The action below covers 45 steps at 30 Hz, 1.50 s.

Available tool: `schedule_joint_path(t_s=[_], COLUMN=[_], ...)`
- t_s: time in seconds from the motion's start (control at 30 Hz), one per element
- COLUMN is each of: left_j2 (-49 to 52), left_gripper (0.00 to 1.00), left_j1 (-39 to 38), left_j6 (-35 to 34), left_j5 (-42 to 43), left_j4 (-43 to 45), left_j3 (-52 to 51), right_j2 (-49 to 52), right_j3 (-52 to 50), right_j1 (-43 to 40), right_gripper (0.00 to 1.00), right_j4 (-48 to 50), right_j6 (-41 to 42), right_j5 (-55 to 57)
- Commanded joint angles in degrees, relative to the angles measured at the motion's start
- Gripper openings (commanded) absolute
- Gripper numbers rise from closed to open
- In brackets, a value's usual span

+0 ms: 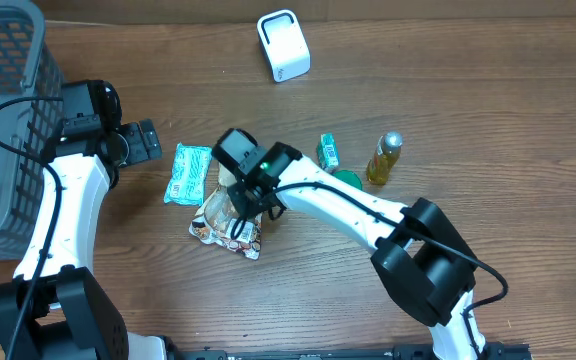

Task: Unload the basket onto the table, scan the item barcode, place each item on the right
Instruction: 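Move the right gripper onto the green-capped jar and grasp it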

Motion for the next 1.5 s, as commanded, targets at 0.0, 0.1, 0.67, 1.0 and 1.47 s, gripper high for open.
schedule_joint_path(t_s=[0.0, 0.1, 0.67, 1.0, 1.47], left_j2=[-0.85, -0.85, -0.85, -0.85, -0.85], left_gripper=[1.00, 0.99, 1.00, 0.99, 1.00], left_j1=[-0.39, -0.39, -0.39, -0.39, -0.39], left_j6=[0.66, 0.66, 0.66, 0.66, 0.66], left_j5=[-0.28, -0.28, -0.28, -0.28, -0.28], left_j4=[0.04, 0.04, 0.04, 0.04, 0.04], left_j3=[1.25, 1.25, 1.25, 1.25, 1.25], right_j2=[-1.11, -1.11, -9.16, -11.85, -11.78], right_j3=[-6.45, -9.97, 10.56, 12.15, 5.95], right_j1=[-0.02, 0.09, -1.95, -13.49, -19.96], right_gripper=[0.10, 0.11, 0.38, 1.00, 1.00], right_j4=[5.95, 9.22, -5.40, -26.45, -30.03], right_j6=[0.83, 1.92, 0.13, 5.57, 11.17], right_j5=[-0.26, -0.24, 3.15, 4.72, 2.58])
